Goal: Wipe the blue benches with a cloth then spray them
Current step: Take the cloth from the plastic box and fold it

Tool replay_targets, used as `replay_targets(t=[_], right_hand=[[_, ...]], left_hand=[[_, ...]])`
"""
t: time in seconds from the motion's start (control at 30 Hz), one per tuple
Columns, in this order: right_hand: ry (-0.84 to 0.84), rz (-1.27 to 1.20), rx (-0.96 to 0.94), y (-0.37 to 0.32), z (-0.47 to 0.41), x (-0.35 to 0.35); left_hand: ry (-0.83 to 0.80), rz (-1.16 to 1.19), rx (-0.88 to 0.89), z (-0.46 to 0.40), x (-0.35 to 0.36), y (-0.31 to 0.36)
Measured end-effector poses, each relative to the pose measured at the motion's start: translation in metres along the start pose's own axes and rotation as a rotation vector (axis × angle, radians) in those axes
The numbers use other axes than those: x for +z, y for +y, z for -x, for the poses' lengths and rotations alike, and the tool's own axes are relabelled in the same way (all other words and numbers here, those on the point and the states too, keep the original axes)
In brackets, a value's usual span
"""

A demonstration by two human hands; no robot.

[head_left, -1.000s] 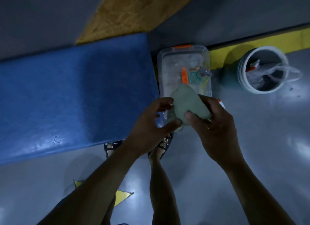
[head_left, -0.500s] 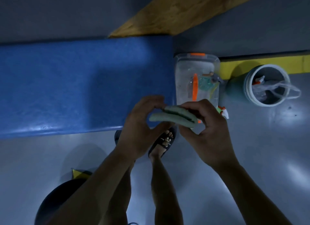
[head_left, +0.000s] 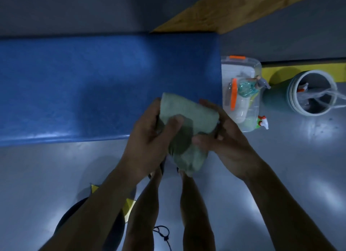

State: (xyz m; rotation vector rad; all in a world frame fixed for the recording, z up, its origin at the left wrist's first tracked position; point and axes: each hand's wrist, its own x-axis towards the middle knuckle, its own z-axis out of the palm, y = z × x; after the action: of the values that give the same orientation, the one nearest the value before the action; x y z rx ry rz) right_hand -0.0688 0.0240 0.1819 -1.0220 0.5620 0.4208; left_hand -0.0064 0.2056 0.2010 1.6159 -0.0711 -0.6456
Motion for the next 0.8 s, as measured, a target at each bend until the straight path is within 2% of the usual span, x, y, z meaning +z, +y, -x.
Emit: replay_targets(t=[0.1,0.2,0.3,0.5,0.63,0.7,0.8], right_hand=[[0.059,-0.080,0.117,0.006,-0.001,0.012],[0.183,-0.170,0.070,0.008,0.001,0.024],[0.228,-0.233,0.013,0.007,0.000,0.029],[0.305,-0.095,0.053,0.026,-0.002,0.020],[0.321,-0.141,-0.053,0.033,-0.001,0.009],[0.299,-0.155,-0.161,0.032,0.001,0.004],[0.275,-0.071,-0.261,0.028,0.007,-0.008]], left_hand=[[0.050,0.085,-0.124,-0.003,-0.017,0.002],[-0.004,-0.004,-0.216,-0.003,-0.031,-0.003],[-0.091,0.147,-0.378,-0.001,-0.039,-0.010],[-0.102,0.352,-0.496,0.003,-0.049,-0.030],[-0.082,0.387,-0.440,0.003,-0.045,-0.044],[-0.050,0.416,-0.319,0.000,-0.042,-0.047],[-0.085,0.417,-0.159,-0.001,-0.037,-0.048]])
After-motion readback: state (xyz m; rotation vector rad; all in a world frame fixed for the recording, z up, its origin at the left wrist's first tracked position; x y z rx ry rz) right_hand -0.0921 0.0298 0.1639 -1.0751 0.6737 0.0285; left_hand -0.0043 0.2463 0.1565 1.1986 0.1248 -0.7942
